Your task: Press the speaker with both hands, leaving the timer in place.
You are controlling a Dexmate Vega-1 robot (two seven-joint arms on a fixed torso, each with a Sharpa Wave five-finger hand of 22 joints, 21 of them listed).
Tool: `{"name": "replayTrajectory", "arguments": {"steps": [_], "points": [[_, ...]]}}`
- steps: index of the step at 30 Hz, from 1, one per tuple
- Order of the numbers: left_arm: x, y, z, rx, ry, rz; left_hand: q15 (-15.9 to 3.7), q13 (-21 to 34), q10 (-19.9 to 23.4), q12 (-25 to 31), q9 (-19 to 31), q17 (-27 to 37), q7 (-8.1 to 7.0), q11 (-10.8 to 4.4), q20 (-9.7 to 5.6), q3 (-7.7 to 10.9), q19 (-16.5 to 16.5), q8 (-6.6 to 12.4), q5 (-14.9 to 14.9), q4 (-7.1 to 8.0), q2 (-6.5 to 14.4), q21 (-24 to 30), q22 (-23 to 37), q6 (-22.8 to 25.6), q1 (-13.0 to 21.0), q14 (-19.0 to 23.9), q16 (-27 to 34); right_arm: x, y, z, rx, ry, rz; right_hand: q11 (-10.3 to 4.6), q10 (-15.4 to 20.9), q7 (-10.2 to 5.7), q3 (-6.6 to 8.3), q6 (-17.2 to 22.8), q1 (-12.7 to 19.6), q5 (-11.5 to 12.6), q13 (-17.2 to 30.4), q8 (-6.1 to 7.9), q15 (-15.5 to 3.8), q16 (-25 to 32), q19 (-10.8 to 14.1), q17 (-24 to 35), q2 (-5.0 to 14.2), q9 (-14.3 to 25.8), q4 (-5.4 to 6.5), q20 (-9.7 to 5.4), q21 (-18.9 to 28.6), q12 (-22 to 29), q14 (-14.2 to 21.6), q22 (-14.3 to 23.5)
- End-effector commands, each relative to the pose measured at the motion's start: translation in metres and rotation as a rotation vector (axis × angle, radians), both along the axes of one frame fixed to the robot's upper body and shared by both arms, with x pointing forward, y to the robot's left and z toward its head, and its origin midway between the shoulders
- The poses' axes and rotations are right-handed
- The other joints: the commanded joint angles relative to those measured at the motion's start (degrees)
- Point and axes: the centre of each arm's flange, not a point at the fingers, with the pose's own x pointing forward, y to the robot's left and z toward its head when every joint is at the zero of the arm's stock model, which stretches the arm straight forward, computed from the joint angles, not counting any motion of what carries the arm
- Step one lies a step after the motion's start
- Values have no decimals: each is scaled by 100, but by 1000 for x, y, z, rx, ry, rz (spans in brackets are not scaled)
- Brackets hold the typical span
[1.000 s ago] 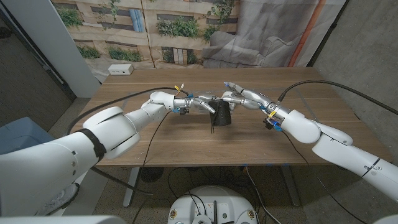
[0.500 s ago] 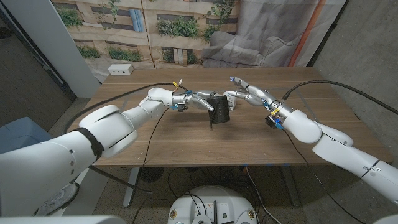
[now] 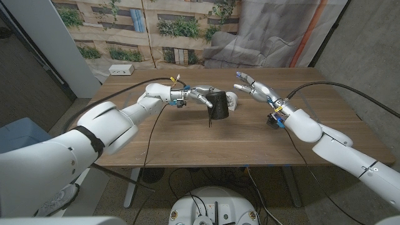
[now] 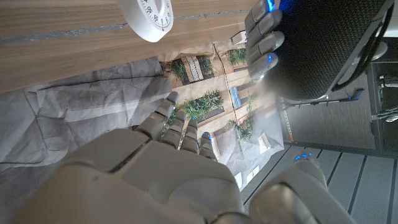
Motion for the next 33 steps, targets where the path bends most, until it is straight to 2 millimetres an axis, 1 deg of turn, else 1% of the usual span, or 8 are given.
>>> {"name": "replayTrajectory", "arguments": {"steps": [1,5,14,21,28,33], "points": [[7,13,35,10,-102,103,-1065,27,1062,36,26,9,-262,-948,-676,162,57,5,1,112,1389,57,29,1328,685,344,33,10,-11,2,115,-7,-10,4,55,-13,-33,31,44,39,12,37,0,50,47,11,52,23,3,15,21,14,60,9],[8,15,42,44,-156,139,-1064,28,1061,33,26,6,-256,-949,-673,169,57,0,1,108,1391,57,29,1328,682,340,27,13,-14,1,150,-15,-17,12,58,-6,-34,52,40,44,11,39,1,52,53,12,69,23,9,14,19,11,67,9],[12,14,48,67,-234,202,-1059,29,1069,30,26,4,-253,-951,-676,178,56,-7,-1,107,1391,58,28,1341,667,343,24,22,-19,3,201,-26,-16,19,79,-1,-36,81,34,51,11,38,15,52,66,13,96,22,19,20,16,11,75,9],[11,11,46,86,-342,231,-1060,26,1093,29,26,3,-248,-913,-681,172,55,0,-8,91,1355,59,29,1395,655,339,21,30,-21,2,266,-26,-14,22,82,0,-35,86,31,57,10,31,12,50,77,14,122,21,26,20,15,6,73,9],[10,11,42,123,-423,242,-1067,19,1060,3,24,11,-242,-917,-679,151,60,-25,-15,77,1311,62,29,1368,646,346,31,37,-23,4,306,-31,-33,33,84,6,-36,101,32,63,10,25,21,38,76,13,142,20,30,12,8,0,53,9],[10,12,39,92,-459,264,-1072,15,1106,14,23,17,-245,-902,-685,145,59,-25,-17,73,1299,62,29,1392,646,358,40,42,-26,3,352,-25,-31,35,86,8,-39,105,31,66,9,20,24,33,73,13,151,20,32,11,3,-2,45,9]]}}
